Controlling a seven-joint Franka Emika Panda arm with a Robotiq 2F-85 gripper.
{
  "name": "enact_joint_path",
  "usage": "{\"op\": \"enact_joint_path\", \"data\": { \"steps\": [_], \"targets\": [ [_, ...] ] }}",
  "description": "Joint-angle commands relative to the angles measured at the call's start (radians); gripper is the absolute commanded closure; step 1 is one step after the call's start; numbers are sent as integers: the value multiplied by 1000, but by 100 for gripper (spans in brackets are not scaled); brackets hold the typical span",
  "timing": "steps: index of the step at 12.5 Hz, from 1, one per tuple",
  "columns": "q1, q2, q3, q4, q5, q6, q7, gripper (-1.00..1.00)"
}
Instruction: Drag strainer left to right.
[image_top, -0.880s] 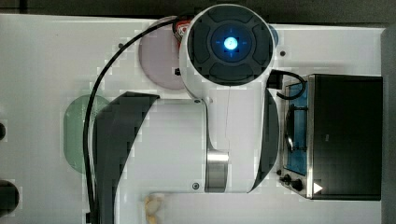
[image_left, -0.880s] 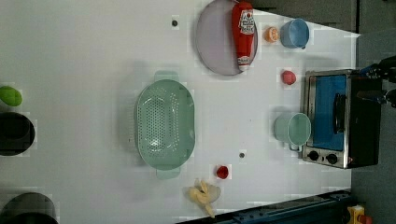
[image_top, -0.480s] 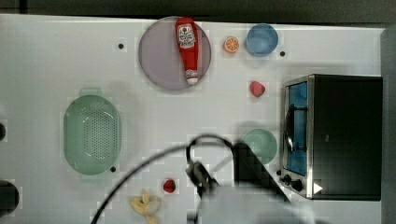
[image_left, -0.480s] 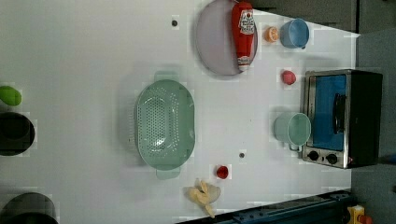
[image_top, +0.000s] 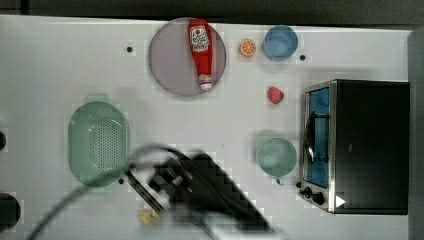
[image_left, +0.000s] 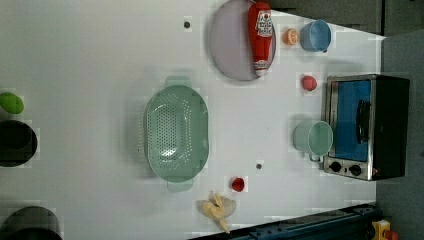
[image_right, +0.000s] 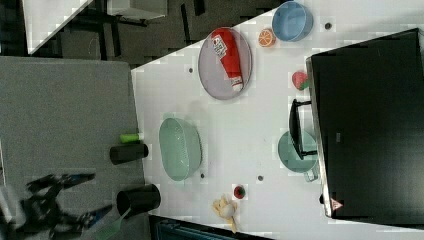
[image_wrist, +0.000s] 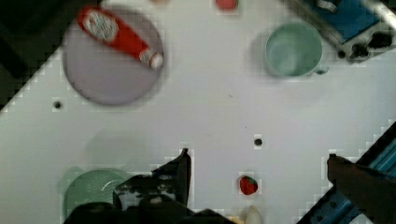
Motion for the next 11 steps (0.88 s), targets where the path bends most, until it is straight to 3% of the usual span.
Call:
{"op": "enact_joint_path", "data": {
  "steps": [1, 6, 11],
  "targets": [
    [37, 163, 148, -81, 11, 106, 237, -100],
    [42, 389, 381, -91, 11, 367, 733, -100],
    [46, 645, 477, -99, 5, 588, 1081, -100]
  ]
}}
